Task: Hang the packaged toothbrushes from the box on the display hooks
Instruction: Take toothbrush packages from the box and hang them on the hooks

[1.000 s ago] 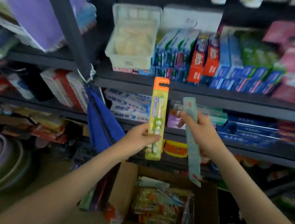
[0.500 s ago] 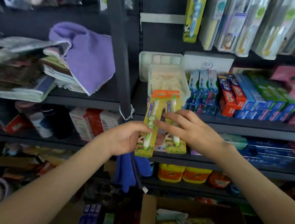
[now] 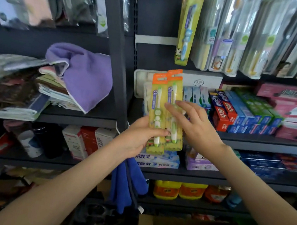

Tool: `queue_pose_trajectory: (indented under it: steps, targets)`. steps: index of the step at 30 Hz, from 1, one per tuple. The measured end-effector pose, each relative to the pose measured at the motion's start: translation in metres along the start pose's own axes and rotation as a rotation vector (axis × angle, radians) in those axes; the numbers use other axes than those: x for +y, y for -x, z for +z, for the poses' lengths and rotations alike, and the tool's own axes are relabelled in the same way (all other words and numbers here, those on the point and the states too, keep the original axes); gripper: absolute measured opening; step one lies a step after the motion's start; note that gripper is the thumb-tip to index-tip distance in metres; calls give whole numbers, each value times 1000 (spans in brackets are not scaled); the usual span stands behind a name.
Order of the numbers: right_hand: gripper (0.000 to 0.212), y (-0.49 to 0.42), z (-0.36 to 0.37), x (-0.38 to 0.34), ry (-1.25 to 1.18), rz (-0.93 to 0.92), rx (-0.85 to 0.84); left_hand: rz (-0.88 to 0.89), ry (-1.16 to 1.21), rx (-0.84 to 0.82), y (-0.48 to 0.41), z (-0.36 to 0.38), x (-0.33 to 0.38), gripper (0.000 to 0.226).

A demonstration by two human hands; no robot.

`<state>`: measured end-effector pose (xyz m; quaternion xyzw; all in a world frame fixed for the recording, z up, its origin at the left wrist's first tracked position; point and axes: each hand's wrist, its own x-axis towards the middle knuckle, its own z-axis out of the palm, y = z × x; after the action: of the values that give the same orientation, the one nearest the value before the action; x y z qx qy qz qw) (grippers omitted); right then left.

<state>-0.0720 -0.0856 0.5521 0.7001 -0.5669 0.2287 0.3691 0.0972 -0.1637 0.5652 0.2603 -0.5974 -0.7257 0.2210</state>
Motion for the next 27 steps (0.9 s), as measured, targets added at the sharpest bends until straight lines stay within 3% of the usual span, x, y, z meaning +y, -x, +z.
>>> queue_pose_trajectory:
  steps: [1,4,5,7,10,14,19,27]
  targets:
    - [70,-4,-4,2,-151,177,3,27,-25,5,-2,1,4,41]
    - [48,-22,-21,12,-954,766,-87,108,-86,-26,-10,5,17,44]
    - [44,-29,-27,14,-1151,892,-129,142,-113,-53,-12,8,22,43]
    - [40,-43,-36,19,-1306,958,-157,201,-172,-102,-15,16,32,43]
    - [34,-59,-40,25,-1262,941,-85,256,-222,-106,-25,21,43,45]
    - [32,-83,-50,54,-1143,945,-23,336,-264,42,-42,16,64,33]
    - [50,-116,-64,89,-1101,943,83,408,-212,193,-60,10,103,24]
    - [45,-168,-58,109,-718,772,42,464,-108,225,-74,11,136,25]
